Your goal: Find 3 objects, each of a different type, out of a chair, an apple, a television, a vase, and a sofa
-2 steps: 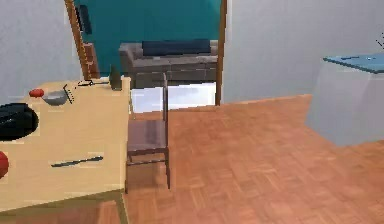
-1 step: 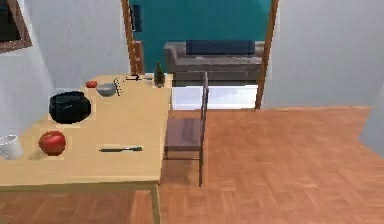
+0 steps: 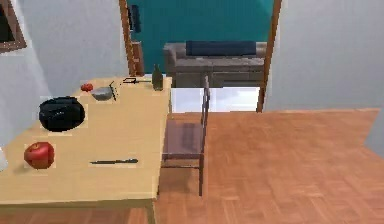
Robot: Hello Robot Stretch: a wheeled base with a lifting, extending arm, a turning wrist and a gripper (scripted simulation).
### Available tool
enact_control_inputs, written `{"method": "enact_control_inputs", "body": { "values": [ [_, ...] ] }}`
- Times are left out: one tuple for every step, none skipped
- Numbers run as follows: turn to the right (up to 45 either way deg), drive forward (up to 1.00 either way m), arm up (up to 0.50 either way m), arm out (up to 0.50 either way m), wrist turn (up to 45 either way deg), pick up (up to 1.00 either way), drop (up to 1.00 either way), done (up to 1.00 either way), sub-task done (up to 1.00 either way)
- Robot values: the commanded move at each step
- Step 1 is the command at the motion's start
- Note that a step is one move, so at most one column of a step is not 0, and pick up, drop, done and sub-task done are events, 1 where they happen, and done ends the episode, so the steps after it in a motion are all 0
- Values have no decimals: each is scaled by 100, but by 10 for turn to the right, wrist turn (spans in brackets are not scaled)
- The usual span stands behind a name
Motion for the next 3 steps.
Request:
{"method": "enact_control_inputs", "body": {
  "values": [
    [-390,0,0,0,0,0,0,0,0],
    [0,0,0,0,0,0,0,0,100],
    [330,0,0,0,0,0,0,0,0]
  ]
}}
